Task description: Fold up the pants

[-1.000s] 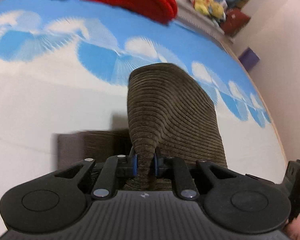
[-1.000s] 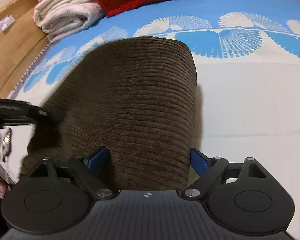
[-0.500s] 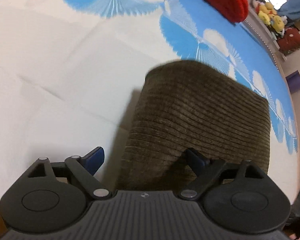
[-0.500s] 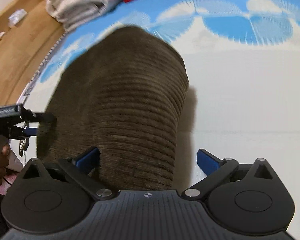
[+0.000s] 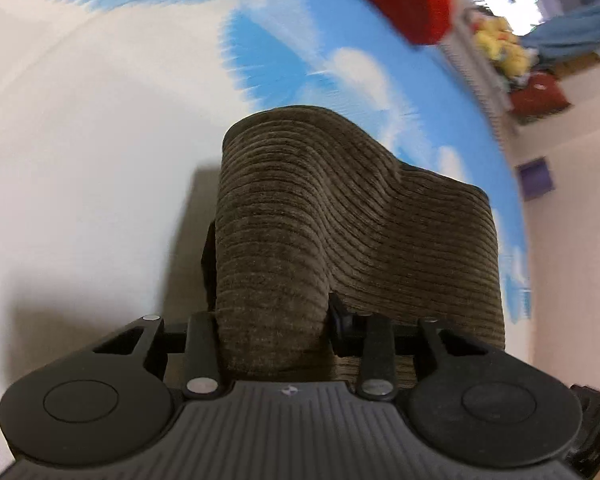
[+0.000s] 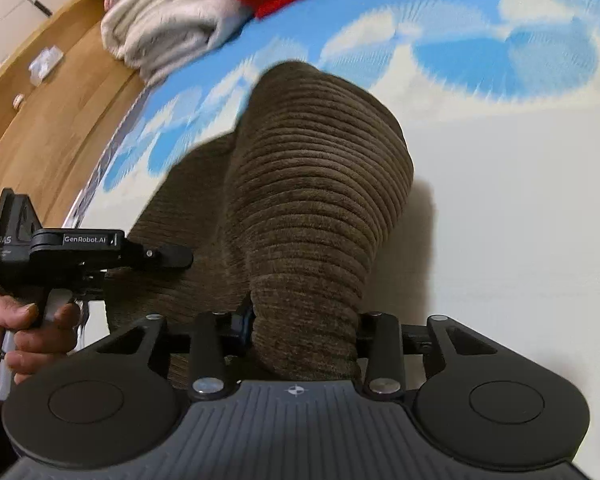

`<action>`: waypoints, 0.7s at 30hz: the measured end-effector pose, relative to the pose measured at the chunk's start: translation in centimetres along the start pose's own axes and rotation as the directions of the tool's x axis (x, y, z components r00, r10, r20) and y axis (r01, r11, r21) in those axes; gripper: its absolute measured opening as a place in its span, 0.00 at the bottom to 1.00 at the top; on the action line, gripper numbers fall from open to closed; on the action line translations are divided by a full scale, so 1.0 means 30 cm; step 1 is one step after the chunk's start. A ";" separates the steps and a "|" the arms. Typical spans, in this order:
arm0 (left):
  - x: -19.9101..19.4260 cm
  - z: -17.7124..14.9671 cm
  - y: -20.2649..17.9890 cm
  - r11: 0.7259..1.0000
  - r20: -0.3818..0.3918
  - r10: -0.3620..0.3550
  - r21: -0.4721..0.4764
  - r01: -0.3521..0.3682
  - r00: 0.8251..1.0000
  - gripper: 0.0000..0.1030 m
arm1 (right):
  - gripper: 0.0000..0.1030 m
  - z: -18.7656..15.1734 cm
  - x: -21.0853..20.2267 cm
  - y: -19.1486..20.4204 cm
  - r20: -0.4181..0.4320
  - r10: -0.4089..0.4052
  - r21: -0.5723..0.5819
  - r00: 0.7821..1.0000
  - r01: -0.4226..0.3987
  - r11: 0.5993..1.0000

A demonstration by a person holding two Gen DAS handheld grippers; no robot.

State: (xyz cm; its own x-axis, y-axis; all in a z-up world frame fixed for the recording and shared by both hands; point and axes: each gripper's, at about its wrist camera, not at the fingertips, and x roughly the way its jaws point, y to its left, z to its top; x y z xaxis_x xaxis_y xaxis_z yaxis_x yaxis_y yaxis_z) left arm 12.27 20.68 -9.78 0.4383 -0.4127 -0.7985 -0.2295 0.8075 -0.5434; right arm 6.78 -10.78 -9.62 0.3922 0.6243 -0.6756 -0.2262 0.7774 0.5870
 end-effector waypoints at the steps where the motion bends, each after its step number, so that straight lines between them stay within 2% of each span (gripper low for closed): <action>1: 0.018 0.004 -0.054 1.000 0.012 -0.018 0.017 0.018 1.000 0.40 | 0.38 0.027 -0.036 -0.013 0.018 -0.010 -0.005 1.000 0.011 1.000; 4: 0.071 0.006 -0.177 0.997 0.024 -0.078 0.026 0.078 0.997 0.40 | 0.38 0.132 -0.159 -0.077 0.059 -0.048 -0.041 0.997 0.051 0.998; 7: 0.117 -0.004 -0.297 0.989 0.039 -0.128 0.073 0.125 0.991 0.40 | 0.38 0.212 -0.265 -0.147 0.085 -0.090 -0.094 0.992 0.098 0.991; 9: 0.156 -0.015 -0.358 0.986 0.045 -0.129 0.113 0.123 0.991 0.45 | 0.39 0.248 -0.314 -0.206 0.097 -0.104 -0.119 0.990 0.116 0.986; 10: 0.179 -0.016 -0.381 0.988 0.043 -0.091 0.130 0.085 0.995 0.53 | 0.43 0.259 -0.332 -0.248 0.097 -0.108 -0.118 0.989 0.119 0.986; 11: 0.202 -0.025 -0.402 0.988 0.050 -0.022 0.154 0.014 0.998 0.63 | 0.47 0.259 -0.330 -0.294 0.086 -0.113 -0.107 0.990 0.122 0.987; 12: 0.222 -0.030 -0.424 0.980 0.076 0.068 0.183 -0.080 0.995 0.66 | 0.57 0.261 -0.323 -0.341 0.065 -0.138 -0.089 0.988 0.143 0.986; 13: 0.224 -0.044 -0.435 0.958 0.116 0.161 0.220 -0.183 0.980 0.66 | 0.60 0.256 -0.307 -0.389 0.045 -0.205 -0.076 0.978 0.208 0.975; 14: 0.221 -0.050 -0.448 0.933 0.157 0.219 0.254 -0.254 0.963 0.65 | 0.60 0.246 -0.299 -0.420 0.045 -0.306 -0.079 0.951 0.308 0.948; 15: 0.207 -0.052 -0.456 0.924 0.184 0.226 0.269 -0.271 0.956 0.65 | 0.58 0.233 -0.298 -0.440 0.074 -0.410 -0.098 0.909 0.416 0.904; 16: 0.186 -0.051 -0.460 0.930 0.198 0.198 0.273 -0.248 0.960 0.63 | 0.58 0.220 -0.306 -0.448 0.103 -0.446 -0.119 0.889 0.456 0.882; 17: 0.168 -0.051 -0.466 0.935 0.206 0.161 0.282 -0.216 0.965 0.62 | 0.58 0.207 -0.325 -0.458 0.119 -0.433 -0.130 0.894 0.446 0.885; 18: 0.142 -0.061 -0.470 0.934 0.210 0.125 0.306 -0.186 0.970 0.62 | 0.57 0.201 -0.346 -0.463 0.124 -0.395 -0.131 0.910 0.409 0.903; 20: 0.108 -0.091 -0.493 0.912 0.208 0.067 0.385 -0.144 0.976 0.62 | 0.56 0.189 -0.387 -0.454 0.151 -0.325 -0.162 0.934 0.348 0.923; 21: 0.104 -0.098 -0.504 0.900 0.194 0.048 0.417 -0.127 0.980 0.62 | 0.56 0.176 -0.397 -0.435 0.166 -0.286 -0.215 0.944 0.318 0.923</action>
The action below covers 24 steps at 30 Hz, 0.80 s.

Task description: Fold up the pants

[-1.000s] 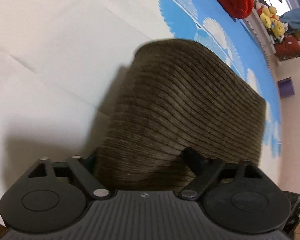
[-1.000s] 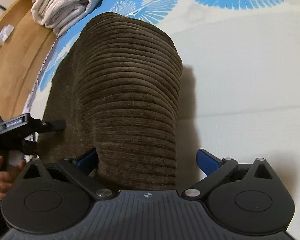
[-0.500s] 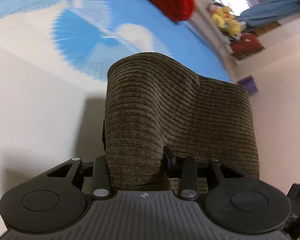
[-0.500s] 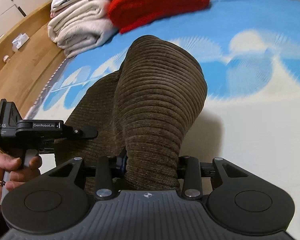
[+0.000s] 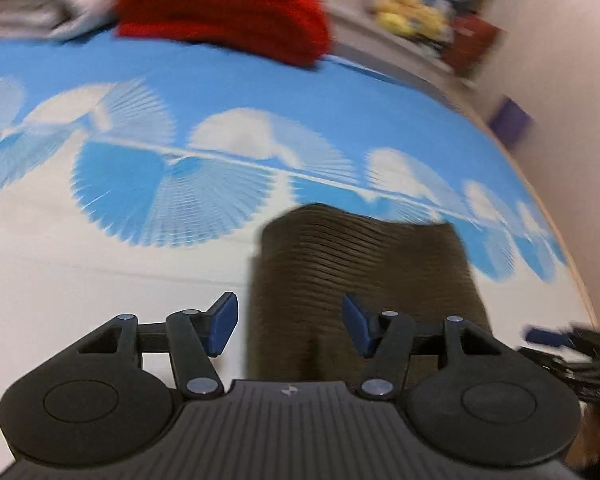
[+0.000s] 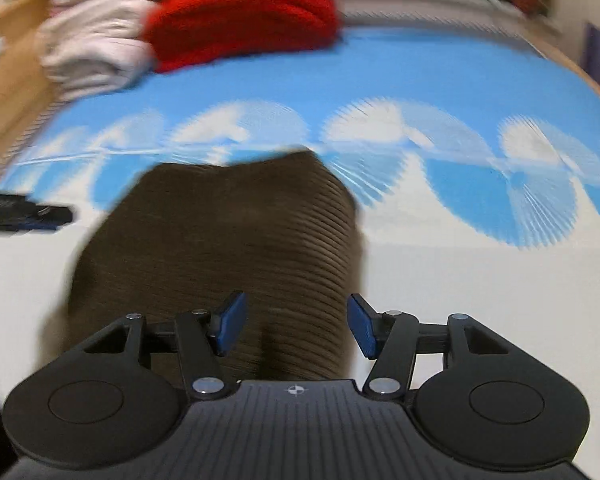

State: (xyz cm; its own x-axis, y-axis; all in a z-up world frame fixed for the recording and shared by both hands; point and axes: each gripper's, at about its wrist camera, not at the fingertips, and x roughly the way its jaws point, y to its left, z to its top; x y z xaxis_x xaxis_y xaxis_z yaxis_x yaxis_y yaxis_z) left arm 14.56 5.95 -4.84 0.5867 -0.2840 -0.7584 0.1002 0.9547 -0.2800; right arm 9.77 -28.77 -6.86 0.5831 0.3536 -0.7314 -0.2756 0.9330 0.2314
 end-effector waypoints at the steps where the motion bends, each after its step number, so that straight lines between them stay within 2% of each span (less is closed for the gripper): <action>1: -0.003 -0.012 -0.015 0.999 -0.013 -0.030 0.029 0.030 0.999 0.60 | 0.56 -0.008 -0.003 0.022 0.004 0.032 -0.048 0.999 -0.031 0.998; 3: -0.018 -0.040 -0.035 0.995 -0.043 -0.069 0.065 0.071 0.997 0.51 | 0.56 -0.017 0.023 0.056 -0.035 0.083 -0.102 0.996 -0.086 0.991; 4: -0.006 -0.046 -0.046 0.993 -0.067 -0.084 0.083 0.090 0.994 0.42 | 0.55 -0.039 0.044 0.060 -0.076 0.096 -0.116 0.993 -0.104 0.988; 5: 0.004 -0.061 -0.057 0.988 -0.099 -0.103 0.107 0.114 0.990 0.32 | 0.56 -0.065 0.068 0.062 -0.128 0.093 -0.133 0.987 -0.110 0.985; 7: 0.042 -0.109 -0.071 0.972 -0.194 -0.119 0.179 0.155 0.974 0.29 | 0.56 -0.121 0.115 0.093 -0.183 0.024 -0.236 0.983 -0.068 0.969; 9: 0.109 -0.177 -0.104 0.952 -0.308 -0.050 0.274 0.139 0.950 0.28 | 0.56 -0.144 0.122 0.106 -0.169 -0.010 -0.293 0.986 -0.041 0.955; 11: 0.160 -0.252 -0.143 0.918 -0.354 0.049 0.384 0.098 0.934 0.28 | 0.56 -0.127 0.132 0.127 -0.174 -0.001 -0.274 0.985 -0.047 0.960; 12: 0.163 -0.264 -0.157 0.907 -0.341 0.070 0.412 0.082 0.937 0.28 | 0.56 -0.119 0.133 0.120 -0.183 0.008 -0.268 0.983 -0.058 0.962; 13: 0.168 -0.259 -0.165 0.908 -0.335 0.080 0.413 0.070 0.939 0.28 | 0.55 -0.117 0.130 0.105 -0.188 0.020 -0.260 0.982 -0.069 0.963; 15: 0.145 -0.239 -0.163 0.925 -0.322 0.082 0.378 0.049 0.943 0.29 | 0.54 -0.080 0.109 0.090 -0.172 0.034 -0.232 0.985 -0.074 0.970; 16: 0.128 -0.223 -0.163 0.928 -0.302 0.095 0.371 0.026 0.949 0.29 | 0.54 -0.052 0.102 0.080 -0.135 0.038 -0.204 0.990 -0.065 0.977; 18: 0.089 -0.176 -0.189 0.916 -0.245 0.155 0.399 -0.046 0.957 0.29 | 0.55 -0.008 0.082 0.072 -0.054 0.032 -0.141 0.998 -0.039 0.989; 21: 0.030 -0.078 -0.247 0.883 -0.135 0.192 0.457 -0.111 0.972 0.32 | 0.56 0.077 0.095 0.039 0.059 -0.029 -0.043 0.998 0.031 0.999; 24: 0.007 -0.010 -0.274 0.868 -0.015 0.158 0.479 -0.131 0.987 0.36 | 0.56 0.133 0.135 0.028 0.117 -0.112 -0.014 0.987 0.114 0.993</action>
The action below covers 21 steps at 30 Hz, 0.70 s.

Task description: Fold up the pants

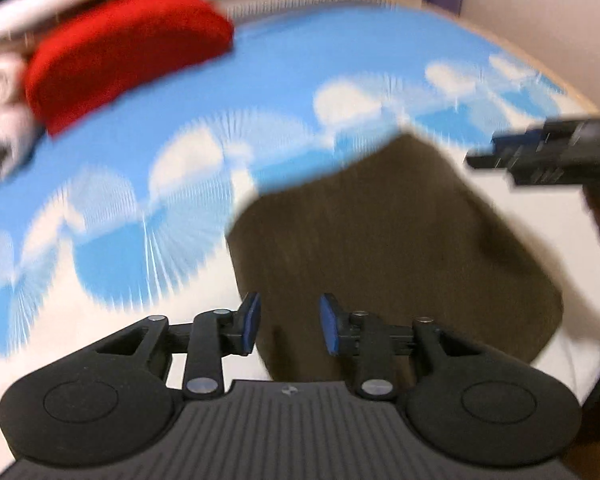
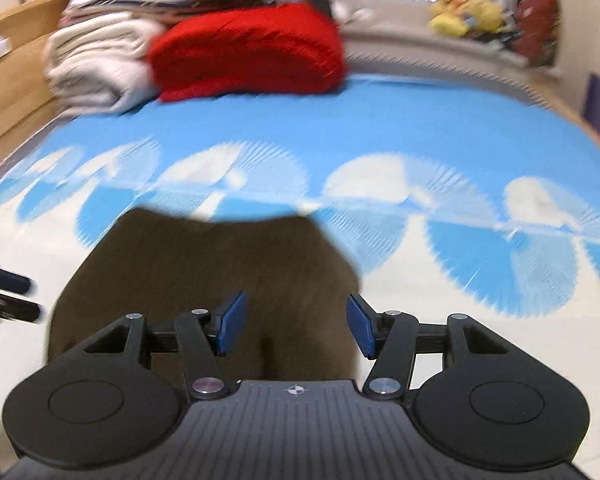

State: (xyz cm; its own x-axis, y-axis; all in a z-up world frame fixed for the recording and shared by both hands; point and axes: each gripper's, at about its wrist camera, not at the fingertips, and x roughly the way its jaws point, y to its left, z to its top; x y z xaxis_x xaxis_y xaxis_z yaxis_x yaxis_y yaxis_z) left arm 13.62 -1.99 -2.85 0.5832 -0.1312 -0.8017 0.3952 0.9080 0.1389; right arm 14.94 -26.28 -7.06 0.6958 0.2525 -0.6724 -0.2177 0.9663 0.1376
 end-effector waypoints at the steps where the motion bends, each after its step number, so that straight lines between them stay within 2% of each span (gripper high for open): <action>1: 0.002 0.008 0.008 1.000 0.053 0.003 -0.010 -0.002 0.999 0.36 | 0.56 0.012 0.019 0.001 0.010 -0.030 0.005 1.000 0.029 1.000; 3: 0.025 -0.001 0.012 0.999 0.111 0.012 -0.047 -0.007 0.994 0.35 | 0.56 0.023 0.054 0.003 0.014 -0.064 0.026 0.998 0.064 0.998; 5: 0.082 -0.059 0.021 0.997 0.152 0.002 -0.075 0.009 0.988 0.27 | 0.56 0.031 0.100 0.003 0.007 -0.078 0.036 0.997 0.078 0.996; 6: 0.136 -0.077 0.024 0.997 0.095 -0.014 -0.070 0.021 0.995 0.24 | 0.56 0.032 0.126 0.009 -0.002 -0.085 0.028 0.996 0.085 0.996; 7: 0.205 -0.078 0.020 0.999 -0.015 0.014 -0.045 -0.015 1.000 0.19 | 0.54 0.030 0.147 0.017 -0.014 -0.097 0.012 0.995 0.097 0.995; 8: 0.238 -0.084 0.031 0.999 -0.030 0.026 -0.040 -0.027 0.999 0.20 | 0.54 0.021 0.167 0.032 -0.034 -0.122 -0.014 0.992 0.122 0.992; 10: 0.298 -0.097 0.057 0.998 -0.073 -0.005 -0.068 0.000 0.997 0.20 | 0.55 0.003 0.224 0.046 -0.077 -0.176 -0.052 0.981 0.172 0.984; 15: 0.326 -0.059 0.148 0.983 -0.127 -0.073 -0.178 0.050 0.989 0.22 | 0.54 0.014 0.316 0.046 -0.115 -0.169 -0.019 0.979 0.168 0.986; 17: 0.308 -0.046 0.171 0.976 -0.114 -0.076 -0.212 0.050 0.991 0.24 | 0.54 0.017 0.344 0.050 -0.129 -0.178 -0.022 0.975 0.177 0.984; 21: 0.276 -0.011 0.191 0.961 0.003 -0.061 -0.269 0.059 0.998 0.24 | 0.53 0.040 0.341 0.051 -0.132 -0.181 0.013 0.975 0.184 0.983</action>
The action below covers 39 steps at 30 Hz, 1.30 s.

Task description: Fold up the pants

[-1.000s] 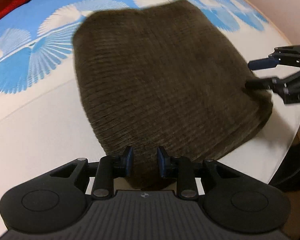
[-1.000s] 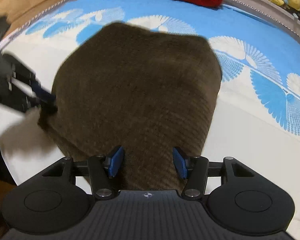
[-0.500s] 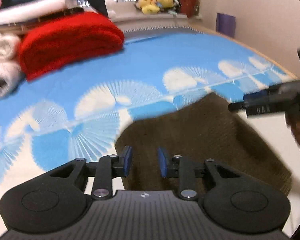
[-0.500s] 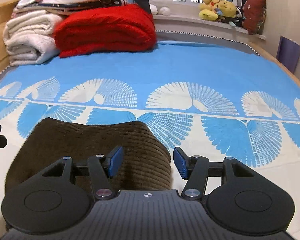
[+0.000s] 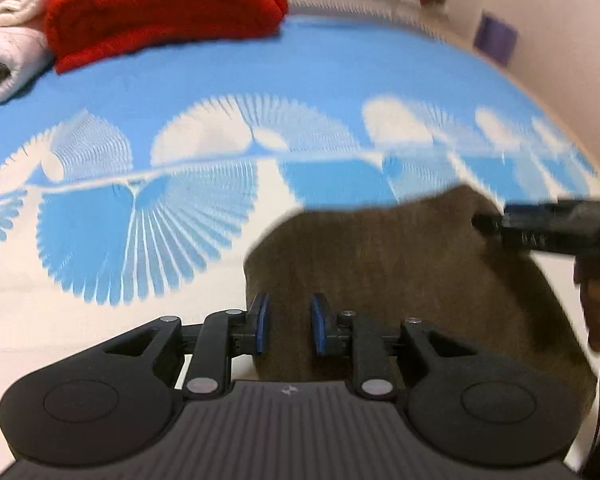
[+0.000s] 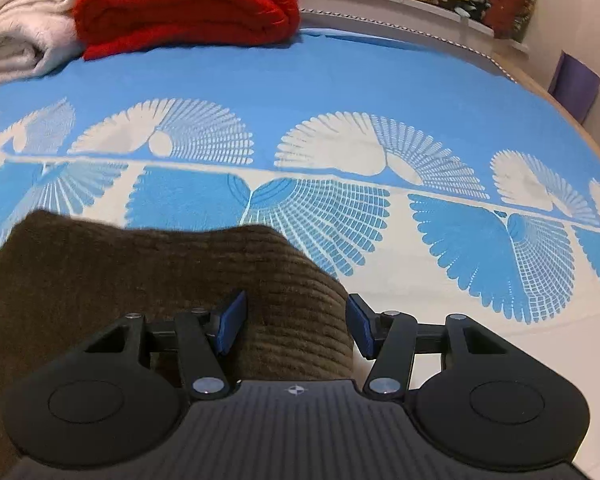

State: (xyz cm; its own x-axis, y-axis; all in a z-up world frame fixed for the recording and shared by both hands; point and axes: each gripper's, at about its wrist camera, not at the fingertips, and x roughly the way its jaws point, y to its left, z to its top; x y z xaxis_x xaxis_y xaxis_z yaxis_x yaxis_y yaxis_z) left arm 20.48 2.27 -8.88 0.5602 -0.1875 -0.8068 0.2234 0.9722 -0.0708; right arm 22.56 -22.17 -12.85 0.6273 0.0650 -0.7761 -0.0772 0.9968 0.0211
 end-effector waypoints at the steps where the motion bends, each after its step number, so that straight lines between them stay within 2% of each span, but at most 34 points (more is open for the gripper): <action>1: 0.010 0.003 0.004 1.000 0.005 0.003 -0.014 -0.003 1.000 0.24 | 0.52 0.007 -0.011 0.000 0.016 0.003 0.012 1.000 -0.003 1.000; 3: 0.074 -0.011 0.008 1.000 -0.059 0.004 -0.005 -0.005 0.998 0.26 | 0.53 0.012 -0.024 0.011 0.058 -0.013 -0.009 0.998 0.014 1.000; 4: 0.090 -0.017 0.006 1.000 -0.061 0.014 0.009 -0.013 0.998 0.29 | 0.53 0.005 -0.013 0.019 0.054 -0.030 -0.043 0.998 0.033 0.999; 6: 0.092 -0.009 -0.002 0.999 -0.051 0.029 0.032 -0.028 0.998 0.32 | 0.53 -0.012 0.021 0.021 0.024 -0.032 -0.065 0.999 0.033 0.997; 13: 0.064 -0.007 0.003 0.999 -0.047 0.034 0.028 -0.033 0.998 0.39 | 0.54 -0.001 0.032 0.032 0.026 -0.053 -0.072 0.998 0.054 0.996; 15: 0.054 -0.007 0.003 0.999 -0.035 0.043 0.030 -0.042 0.998 0.43 | 0.55 0.001 0.021 0.030 0.030 -0.052 -0.068 0.998 0.054 0.996; 16: 0.044 -0.007 0.002 0.998 -0.023 0.052 0.027 -0.052 0.998 0.46 | 0.58 0.003 0.010 0.028 0.038 -0.052 -0.065 0.998 0.054 0.996; 18: 0.008 -0.005 -0.003 0.998 0.022 0.064 0.021 -0.065 0.998 0.52 | 0.62 0.007 -0.022 0.027 0.059 -0.062 -0.065 0.996 0.066 0.996; 20: -0.055 -0.005 -0.013 0.996 0.097 0.081 0.019 -0.083 0.992 0.69 | 0.63 0.014 -0.076 0.026 0.094 -0.062 -0.059 0.994 0.068 0.996; 23: -0.166 -0.016 -0.030 0.994 0.215 0.107 0.004 -0.110 0.971 0.81 | 0.72 0.028 -0.203 0.015 0.172 -0.039 -0.040 0.984 0.047 0.998; 28: -0.367 -0.021 -0.063 0.983 0.299 0.185 -0.066 -0.174 0.936 0.81 | 0.86 0.040 -0.476 -0.019 0.306 -0.012 0.013 0.952 0.008 1.000; 30: -0.454 -0.030 -0.075 0.982 0.320 0.187 -0.074 -0.172 0.929 0.82 | 0.91 0.011 -0.592 -0.029 0.350 0.005 0.014 0.937 -0.010 1.000; 33: -0.592 -0.093 -0.093 0.973 0.330 0.227 -0.111 -0.201 0.916 0.89 | 0.96 -0.066 -0.730 -0.039 0.390 0.018 0.001 0.921 -0.020 1.000; 34: -0.635 -0.130 -0.098 0.971 0.323 0.234 -0.131 -0.202 0.917 0.97 | 0.97 -0.101 -0.769 -0.045 0.395 0.024 0.003 0.918 -0.027 1.000; 35: -0.666 -0.164 -0.099 0.970 0.311 0.232 -0.145 -0.196 0.921 1.00 | 0.97 -0.137 -0.803 -0.050 0.399 0.029 0.008 0.917 -0.036 0.999; 39: -0.750 -0.319 -0.140 0.960 0.238 0.247 -0.190 -0.205 0.939 1.00 | 0.99 -0.292 -0.880 -0.061 0.378 0.029 0.053 0.925 -0.053 0.997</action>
State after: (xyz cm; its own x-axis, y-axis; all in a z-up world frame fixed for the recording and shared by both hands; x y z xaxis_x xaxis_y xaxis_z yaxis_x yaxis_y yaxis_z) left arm -0.69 3.74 3.96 0.7712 0.0310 -0.6359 -0.0519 0.9985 -0.0143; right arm -0.64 -26.11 2.09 0.8713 0.1066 -0.4791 -0.0688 0.9930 0.0958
